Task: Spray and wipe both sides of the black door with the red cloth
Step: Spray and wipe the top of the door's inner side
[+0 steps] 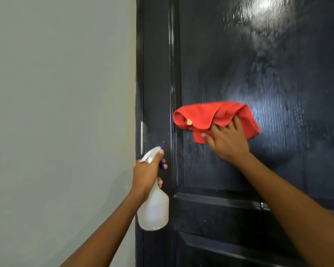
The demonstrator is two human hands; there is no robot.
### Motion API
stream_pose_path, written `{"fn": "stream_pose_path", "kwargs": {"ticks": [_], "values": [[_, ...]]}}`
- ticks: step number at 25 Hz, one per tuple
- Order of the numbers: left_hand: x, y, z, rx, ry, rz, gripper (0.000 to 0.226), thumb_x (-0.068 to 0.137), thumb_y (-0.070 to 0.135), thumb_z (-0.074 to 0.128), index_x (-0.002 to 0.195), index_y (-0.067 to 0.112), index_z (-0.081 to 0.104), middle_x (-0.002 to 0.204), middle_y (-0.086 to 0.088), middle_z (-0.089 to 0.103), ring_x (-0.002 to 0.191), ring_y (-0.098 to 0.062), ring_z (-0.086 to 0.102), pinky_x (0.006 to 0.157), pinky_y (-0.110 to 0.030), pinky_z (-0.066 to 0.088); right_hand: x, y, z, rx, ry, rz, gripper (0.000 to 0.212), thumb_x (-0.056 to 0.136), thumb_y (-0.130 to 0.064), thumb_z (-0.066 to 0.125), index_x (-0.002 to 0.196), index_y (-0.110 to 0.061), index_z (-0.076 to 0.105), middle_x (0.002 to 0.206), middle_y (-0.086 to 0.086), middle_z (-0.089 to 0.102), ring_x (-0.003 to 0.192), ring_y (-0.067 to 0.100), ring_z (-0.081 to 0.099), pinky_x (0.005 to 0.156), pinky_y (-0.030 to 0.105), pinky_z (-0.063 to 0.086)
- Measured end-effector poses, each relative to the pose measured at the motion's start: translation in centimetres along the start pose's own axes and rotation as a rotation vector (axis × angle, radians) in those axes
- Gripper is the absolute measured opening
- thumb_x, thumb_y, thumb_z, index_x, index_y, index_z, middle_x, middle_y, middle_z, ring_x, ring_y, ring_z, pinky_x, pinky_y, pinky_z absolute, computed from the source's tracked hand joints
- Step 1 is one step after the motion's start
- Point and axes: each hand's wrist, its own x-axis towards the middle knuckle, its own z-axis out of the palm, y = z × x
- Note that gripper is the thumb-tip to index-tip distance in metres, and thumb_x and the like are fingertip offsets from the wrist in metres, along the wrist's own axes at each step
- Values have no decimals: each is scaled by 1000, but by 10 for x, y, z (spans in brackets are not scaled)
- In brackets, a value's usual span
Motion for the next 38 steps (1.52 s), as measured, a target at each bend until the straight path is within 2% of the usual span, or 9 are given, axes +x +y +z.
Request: {"fn": "stream_pose_path", "kwargs": {"ticks": [6, 9, 12, 15, 19, 29, 32, 35, 38], "values": [[28, 41, -3, 61, 25, 3, 40, 97, 51, 57, 90, 14, 73, 82, -5, 75, 48, -26, 62, 48, -28, 54, 94, -2, -17, -72, -150, -106, 88, 80, -81, 45, 155, -35, 41, 148, 11, 48, 130, 39, 44, 112, 62, 23], [27, 32, -3, 51, 2, 3, 39, 96, 50, 59, 91, 14, 73, 81, -5, 75, 51, -28, 63, 47, -27, 53, 102, 1, -8, -79, -151, -118, 86, 81, -84, 45, 153, -37, 43, 157, 12, 40, 141, 40, 38, 118, 69, 11], [29, 29, -3, 41, -18, -8, 38, 96, 50, 58, 93, 15, 73, 80, -4, 75, 55, -32, 65, 48, -29, 54, 99, 0, -8, -92, -173, -138, 88, 83, -86, 36, 159, -42, 28, 166, 10, 28, 146, 43, 33, 117, 74, 2], [33, 32, 0, 13, -29, -3, 37, 97, 50, 58, 94, 16, 72, 80, -5, 75, 53, -31, 63, 47, -28, 53, 100, -2, -12, -85, -181, -120, 86, 83, -89, 31, 158, -48, 27, 167, 11, 27, 147, 45, 29, 115, 77, -7], [30, 28, 7, 2, -70, -20, 38, 96, 49, 59, 97, 13, 71, 80, -6, 75, 54, -31, 64, 47, -28, 53, 101, 0, -12, -57, -195, -77, 99, 79, -91, 35, 162, -37, 23, 166, 7, 31, 146, 42, 32, 117, 74, 2], [7, 31, -3, -15, -142, -43, 36, 97, 48, 58, 101, 14, 70, 82, -7, 75, 51, -30, 61, 47, -29, 52, 46, 9, -21, -12, -214, -54, 68, 89, -55, 44, 153, -33, 46, 162, 5, 40, 145, 42, 38, 119, 71, 11], [-5, 37, -2, -15, -171, -33, 36, 98, 46, 57, 100, 13, 71, 81, -8, 75, 47, -28, 59, 45, -28, 51, 15, 11, -30, 16, -262, 0, 57, 87, -47, 47, 140, -29, 59, 146, 5, 57, 136, 42, 46, 117, 71, 19], [-16, 40, -1, -7, -179, -8, 30, 99, 44, 57, 102, 17, 71, 80, -8, 75, 43, -25, 56, 42, -27, 48, 3, 7, -45, 87, -253, 78, 55, 91, -44, 42, 141, -30, 58, 145, -1, 59, 140, 36, 46, 118, 65, 25], [-24, 39, -6, 8, -178, 18, 26, 100, 44, 56, 104, 23, 70, 80, -8, 75, 44, -27, 56, 44, -30, 50, -8, 1, -86, 243, -564, -27, 52, 102, -38, 41, 154, -36, 41, 157, -5, 48, 148, 25, 37, 121, 47, 21]]}}
